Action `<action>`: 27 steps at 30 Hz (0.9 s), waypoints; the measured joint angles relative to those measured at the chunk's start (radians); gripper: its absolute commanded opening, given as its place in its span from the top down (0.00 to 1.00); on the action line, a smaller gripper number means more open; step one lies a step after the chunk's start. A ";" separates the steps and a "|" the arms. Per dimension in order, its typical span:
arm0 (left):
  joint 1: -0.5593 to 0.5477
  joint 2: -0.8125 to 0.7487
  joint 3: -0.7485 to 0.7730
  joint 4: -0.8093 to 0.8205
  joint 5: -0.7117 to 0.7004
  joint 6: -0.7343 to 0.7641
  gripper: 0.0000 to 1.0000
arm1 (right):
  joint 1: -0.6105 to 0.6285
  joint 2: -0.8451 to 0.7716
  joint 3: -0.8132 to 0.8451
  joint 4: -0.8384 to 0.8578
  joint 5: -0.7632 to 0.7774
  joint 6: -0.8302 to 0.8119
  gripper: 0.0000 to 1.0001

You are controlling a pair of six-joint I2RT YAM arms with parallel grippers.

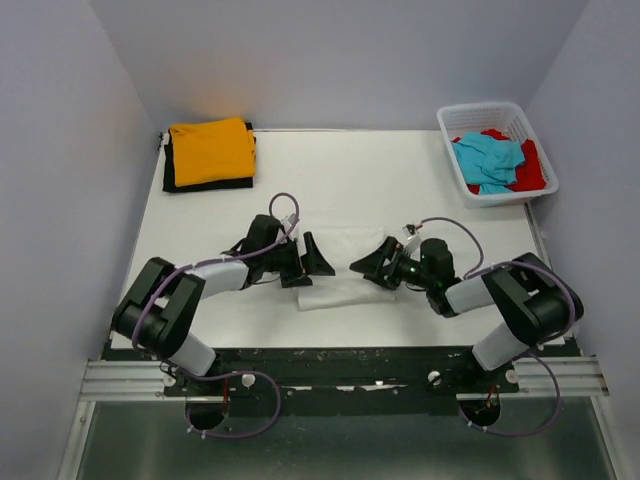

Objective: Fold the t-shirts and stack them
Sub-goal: Fold the long partially folded tshirt into a neat square, then put the neatly folded tshirt into the corner of the board with the left arm

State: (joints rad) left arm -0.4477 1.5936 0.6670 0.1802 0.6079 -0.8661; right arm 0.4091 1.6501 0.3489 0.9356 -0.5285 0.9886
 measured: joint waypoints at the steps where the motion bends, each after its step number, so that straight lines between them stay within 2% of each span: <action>1: -0.011 -0.044 -0.042 -0.002 -0.001 0.006 0.01 | 0.023 -0.042 -0.037 -0.010 0.003 0.006 0.00; 3: -0.043 -0.137 -0.108 -0.033 -0.022 0.022 0.01 | 0.065 -0.142 -0.092 -0.079 0.008 0.002 0.00; 6: -0.106 -0.270 -0.154 -0.134 -0.098 0.050 0.01 | 0.088 -0.330 -0.114 -0.291 0.034 -0.036 0.00; 10: -0.135 -0.437 -0.158 -0.261 -0.219 0.073 0.01 | 0.087 -0.619 -0.065 -0.571 0.135 -0.114 0.00; 13: -0.124 -0.505 -0.146 -0.326 -0.338 0.075 0.01 | 0.087 -0.771 -0.003 -0.689 0.214 -0.160 0.00; 15: -0.106 -0.490 -0.121 -0.368 -0.394 0.077 0.01 | 0.087 -0.826 0.015 -0.726 0.262 -0.180 0.00; 19: -0.062 -0.343 -0.024 -0.438 -0.482 0.084 0.06 | 0.087 -0.839 0.017 -0.789 0.323 -0.209 0.00; 24: -0.044 -0.136 0.077 -0.458 -0.500 0.097 0.27 | 0.087 -0.737 0.018 -0.848 0.330 -0.237 0.00; 27: -0.045 -0.051 0.132 -0.407 -0.459 0.099 0.40 | 0.087 -0.705 0.019 -0.873 0.330 -0.251 0.00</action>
State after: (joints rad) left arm -0.4931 1.5421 0.7986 -0.2272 0.1486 -0.7673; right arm 0.4957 0.9451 0.3676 0.0628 -0.1982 0.7380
